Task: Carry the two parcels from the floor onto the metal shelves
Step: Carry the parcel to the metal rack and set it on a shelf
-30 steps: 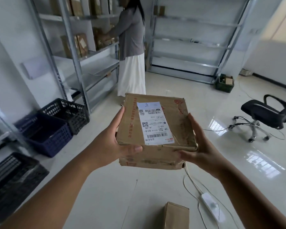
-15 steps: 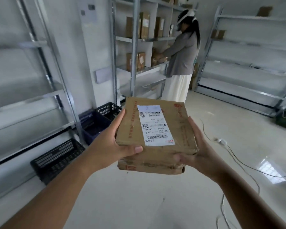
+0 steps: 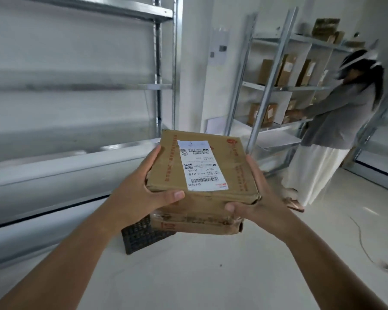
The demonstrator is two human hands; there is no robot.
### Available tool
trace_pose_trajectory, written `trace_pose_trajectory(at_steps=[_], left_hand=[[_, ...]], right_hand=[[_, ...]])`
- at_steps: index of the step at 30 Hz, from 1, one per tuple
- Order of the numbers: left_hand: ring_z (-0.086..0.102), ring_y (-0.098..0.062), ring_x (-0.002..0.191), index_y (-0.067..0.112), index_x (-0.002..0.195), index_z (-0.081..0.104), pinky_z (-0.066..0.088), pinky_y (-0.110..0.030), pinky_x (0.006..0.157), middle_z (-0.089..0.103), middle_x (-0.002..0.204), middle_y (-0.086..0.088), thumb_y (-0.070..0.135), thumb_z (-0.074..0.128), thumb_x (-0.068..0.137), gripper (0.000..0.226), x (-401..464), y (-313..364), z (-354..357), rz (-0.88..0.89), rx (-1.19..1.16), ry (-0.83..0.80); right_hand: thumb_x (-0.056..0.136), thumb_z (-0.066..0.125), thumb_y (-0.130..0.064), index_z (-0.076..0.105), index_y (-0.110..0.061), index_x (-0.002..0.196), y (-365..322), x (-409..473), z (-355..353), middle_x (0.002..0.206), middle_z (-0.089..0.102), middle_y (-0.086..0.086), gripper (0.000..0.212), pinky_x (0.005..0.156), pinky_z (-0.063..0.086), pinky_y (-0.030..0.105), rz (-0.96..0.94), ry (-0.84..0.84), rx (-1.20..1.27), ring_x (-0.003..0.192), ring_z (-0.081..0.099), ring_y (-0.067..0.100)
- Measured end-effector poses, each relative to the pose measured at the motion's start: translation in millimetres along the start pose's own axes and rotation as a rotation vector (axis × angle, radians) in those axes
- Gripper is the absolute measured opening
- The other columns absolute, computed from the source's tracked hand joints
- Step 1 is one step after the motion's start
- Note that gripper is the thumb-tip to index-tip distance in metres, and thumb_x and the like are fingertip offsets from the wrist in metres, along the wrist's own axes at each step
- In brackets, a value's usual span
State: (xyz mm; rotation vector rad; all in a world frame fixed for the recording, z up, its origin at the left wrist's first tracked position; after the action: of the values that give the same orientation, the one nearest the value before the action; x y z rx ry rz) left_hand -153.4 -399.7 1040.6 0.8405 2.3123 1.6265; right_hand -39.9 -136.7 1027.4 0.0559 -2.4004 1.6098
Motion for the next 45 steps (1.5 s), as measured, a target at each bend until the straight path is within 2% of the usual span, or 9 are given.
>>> trace_pose_trajectory(at_steps=[5,9,17,21,29,32,37,40,45], left_hand=[[0.059,-0.005,0.136,0.059,0.158,0.019,0.045,-0.044,0.119,0.060,0.143,0.031,0.082,0.087,0.037,0.141,-2.2,-13.5,-61.8,-0.019,0.014,0.114],[0.057,0.026,0.112,0.055,0.160,0.020,0.050,-0.023,0.107,0.058,0.122,0.054,0.060,0.086,0.050,0.128,-1.7,-22.2,-106.8,-0.028,0.018,0.207],[0.066,0.013,0.116,0.065,0.154,0.018,0.052,-0.037,0.110,0.060,0.123,0.052,0.075,0.090,0.046,0.131,5.8,-35.1,-170.4,-0.045,0.026,0.313],[0.066,0.012,0.119,0.065,0.154,0.019,0.052,-0.038,0.111,0.059,0.134,0.046,0.078,0.090,0.041,0.135,16.1,-38.1,-180.0,-0.058,0.029,0.374],[0.069,0.020,0.103,0.059,0.159,0.016,0.056,-0.028,0.095,0.062,0.111,0.057,0.087,0.084,0.033,0.145,62.9,-26.0,-161.3,-0.047,0.022,0.528],[0.070,0.019,0.100,0.065,0.153,0.017,0.056,-0.025,0.092,0.064,0.109,0.056,0.078,0.089,0.043,0.132,87.2,-18.6,-150.4,-0.008,0.003,0.557],[0.073,0.002,0.114,0.063,0.147,0.035,0.063,-0.032,0.092,0.070,0.126,0.036,0.053,0.089,0.058,0.104,128.4,-12.2,-143.6,0.048,0.008,0.574],[0.073,0.008,0.110,0.067,0.134,0.041,0.063,-0.023,0.084,0.072,0.118,0.039,0.044,0.090,0.063,0.090,152.4,-9.8,-145.5,0.074,0.004,0.627],[0.072,0.017,0.096,0.067,0.125,0.040,0.060,-0.013,0.073,0.071,0.105,0.046,0.034,0.087,0.075,0.077,196.3,-16.7,-160.9,0.073,0.013,0.646]], right_hand=[[0.067,0.093,-0.030,0.013,-0.056,0.155,-15.1,54.9,45.9,0.145,0.057,-0.027,0.122,0.115,0.047,0.042,-0.011,-0.074,0.029,0.135,0.056,-0.002],[0.061,0.096,-0.040,0.010,-0.071,0.142,-27.6,94.5,82.2,0.135,0.058,-0.039,0.122,0.106,0.050,0.027,-0.030,-0.113,0.050,0.123,0.058,-0.016],[0.064,0.089,-0.037,0.013,-0.083,0.126,-40.9,164.5,130.9,0.134,0.051,-0.044,0.108,0.086,0.050,0.003,-0.085,-0.177,0.074,0.115,0.056,-0.026],[0.062,0.092,-0.046,0.010,-0.077,0.141,-39.5,194.2,136.6,0.147,0.048,-0.035,0.117,0.103,0.046,0.019,-0.128,-0.239,0.099,0.130,0.053,-0.015],[0.058,0.094,-0.051,0.006,-0.065,0.152,-28.4,264.0,107.2,0.147,0.052,-0.032,0.129,0.114,0.045,0.034,-0.200,-0.366,0.131,0.133,0.055,-0.008],[0.063,0.094,-0.048,0.008,-0.065,0.152,-29.1,290.4,90.7,0.150,0.052,-0.025,0.124,0.114,0.047,0.045,-0.249,-0.373,0.153,0.136,0.056,0.002],[0.068,0.090,-0.043,0.014,-0.065,0.151,-23.6,328.8,66.4,0.147,0.056,-0.023,0.115,0.100,0.058,0.037,-0.278,-0.359,0.211,0.132,0.060,0.005],[0.066,0.087,-0.044,0.017,-0.064,0.152,-20.2,350.1,61.7,0.135,0.064,-0.030,0.113,0.088,0.059,0.021,-0.251,-0.338,0.244,0.124,0.065,-0.002],[0.059,0.083,-0.051,0.018,-0.065,0.150,-14.9,389.3,62.7,0.129,0.067,-0.032,0.113,0.091,0.058,0.024,-0.227,-0.297,0.237,0.120,0.066,-0.005]])
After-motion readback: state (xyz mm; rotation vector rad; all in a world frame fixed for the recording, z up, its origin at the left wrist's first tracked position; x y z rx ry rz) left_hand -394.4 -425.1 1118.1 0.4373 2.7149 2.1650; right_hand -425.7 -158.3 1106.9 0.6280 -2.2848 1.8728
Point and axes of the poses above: each hand's wrist, its own x-axis towards the middle knuckle, its own z-axis out of the palm, y = z × x, the point moved 2 cm from there along x, towards the middle knuckle
